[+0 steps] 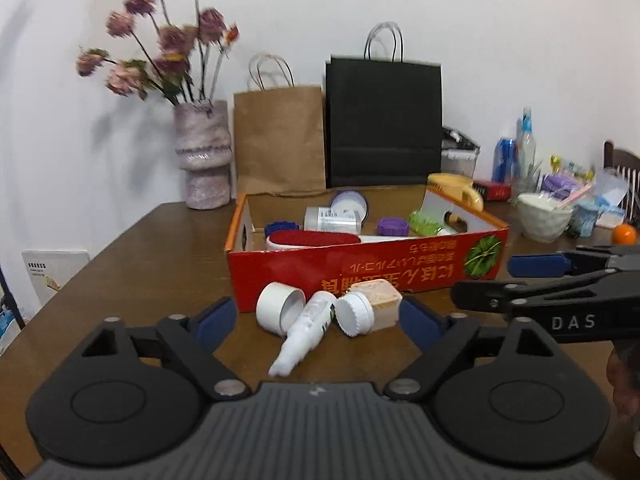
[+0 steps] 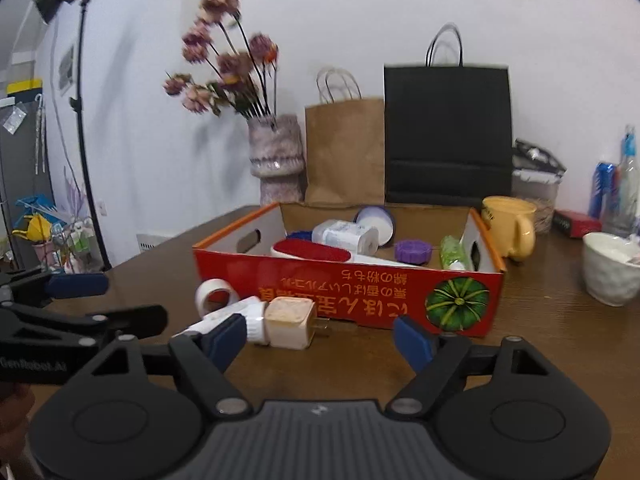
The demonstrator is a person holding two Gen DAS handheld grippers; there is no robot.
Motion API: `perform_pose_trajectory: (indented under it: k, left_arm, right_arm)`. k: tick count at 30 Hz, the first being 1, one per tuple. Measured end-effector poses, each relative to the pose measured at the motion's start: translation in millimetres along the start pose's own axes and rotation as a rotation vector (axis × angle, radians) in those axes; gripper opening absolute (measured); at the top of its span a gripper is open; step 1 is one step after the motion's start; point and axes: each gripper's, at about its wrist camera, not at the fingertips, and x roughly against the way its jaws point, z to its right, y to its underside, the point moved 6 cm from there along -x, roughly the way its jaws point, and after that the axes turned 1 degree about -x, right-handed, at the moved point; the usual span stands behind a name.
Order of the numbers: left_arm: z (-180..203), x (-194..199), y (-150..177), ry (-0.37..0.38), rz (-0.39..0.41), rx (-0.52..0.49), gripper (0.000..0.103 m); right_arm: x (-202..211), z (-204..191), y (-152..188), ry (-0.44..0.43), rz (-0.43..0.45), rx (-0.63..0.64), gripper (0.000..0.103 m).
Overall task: Organize rigid objects
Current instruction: 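Grasp the white tape roll with the left tool while the right tool grasps the white round cap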
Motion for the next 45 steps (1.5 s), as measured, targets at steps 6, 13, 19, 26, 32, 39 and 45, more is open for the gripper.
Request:
perform_pose_trajectory:
  k: [6, 13, 19, 26, 32, 39, 45]
  left_arm:
    - [-23.3, -46.8, -10.5, 0.011, -0.041, 0.01, 0.072]
    - [-49.1, -97.0, -1.4, 0.039, -0.172, 0.041, 0.045]
    - [-49.9, -94.7, 4.2, 0.058, -0.152, 0.045, 0.024]
    - [-48.6, -70.7, -3.0, 0.023, -0.116, 0.043, 0.023]
    - [-49.9, -19.3, 0.0, -0.037, -0.093, 0.106, 0.023]
    - [-31.9, 45.5, 23.6, -0.058, -0.066, 0.184, 0.023]
    - [-6.9, 80.6, 41.6, -0.006, -0.095, 0.176, 0.023]
  right_arm:
    - [-31.3, -20.9, -5.2, -0.085, -0.033, 0.083, 0.058]
    - [-66.7, -50.4, -5.0, -0.117, -0.056, 0.142, 0.041]
    - [-81.2, -66.5, 2.1, -0.061, -0.065, 0.228, 0.016]
    - [-66.3, -70.1, -0.4, -0.066, -0.044, 0.212, 0.015]
    - [-7.2, -61.5, -5.3, -0.086, 0.041, 0.157, 0.015]
    - [76.9, -34.3, 18.8, -0.045, 0.068, 0.085, 0.015]
    - [127.0, -19.2, 41.9, 0.022, 0.095, 0.035, 0.015]
